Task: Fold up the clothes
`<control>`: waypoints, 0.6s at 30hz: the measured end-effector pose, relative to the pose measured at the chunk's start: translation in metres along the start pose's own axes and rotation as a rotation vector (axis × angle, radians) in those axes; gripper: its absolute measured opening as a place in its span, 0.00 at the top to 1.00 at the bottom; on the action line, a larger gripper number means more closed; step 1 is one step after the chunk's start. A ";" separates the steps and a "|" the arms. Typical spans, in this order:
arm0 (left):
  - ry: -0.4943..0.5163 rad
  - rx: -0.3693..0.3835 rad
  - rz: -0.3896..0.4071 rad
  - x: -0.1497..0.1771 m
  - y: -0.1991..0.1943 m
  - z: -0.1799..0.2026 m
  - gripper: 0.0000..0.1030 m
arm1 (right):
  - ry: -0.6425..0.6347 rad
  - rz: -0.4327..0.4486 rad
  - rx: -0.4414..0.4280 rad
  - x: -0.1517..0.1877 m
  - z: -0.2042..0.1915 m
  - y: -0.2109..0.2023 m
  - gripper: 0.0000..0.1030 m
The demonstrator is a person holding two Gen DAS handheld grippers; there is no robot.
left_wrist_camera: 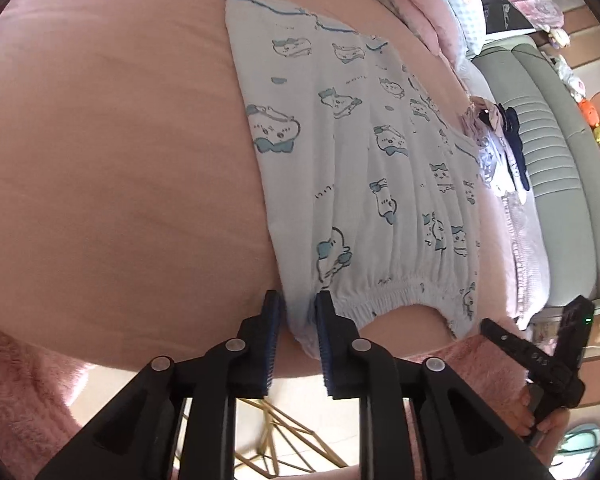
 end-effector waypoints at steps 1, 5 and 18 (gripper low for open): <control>0.016 -0.038 0.023 -0.001 -0.005 0.000 0.72 | -0.005 0.020 0.013 0.000 0.001 -0.008 0.73; 0.089 -0.082 0.100 -0.010 -0.018 0.008 0.70 | -0.086 0.112 0.032 -0.010 -0.011 -0.029 0.73; 0.292 -0.164 0.120 -0.077 0.002 0.032 0.70 | -0.387 0.065 0.005 -0.049 -0.130 0.036 0.73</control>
Point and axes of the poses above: each gripper's, at about its wrist camera, not at the fingertips, and y roughly the way its jaws point, z to its right, x to its underside, the point moved 1 cm from there along y, roughly the way its jaws point
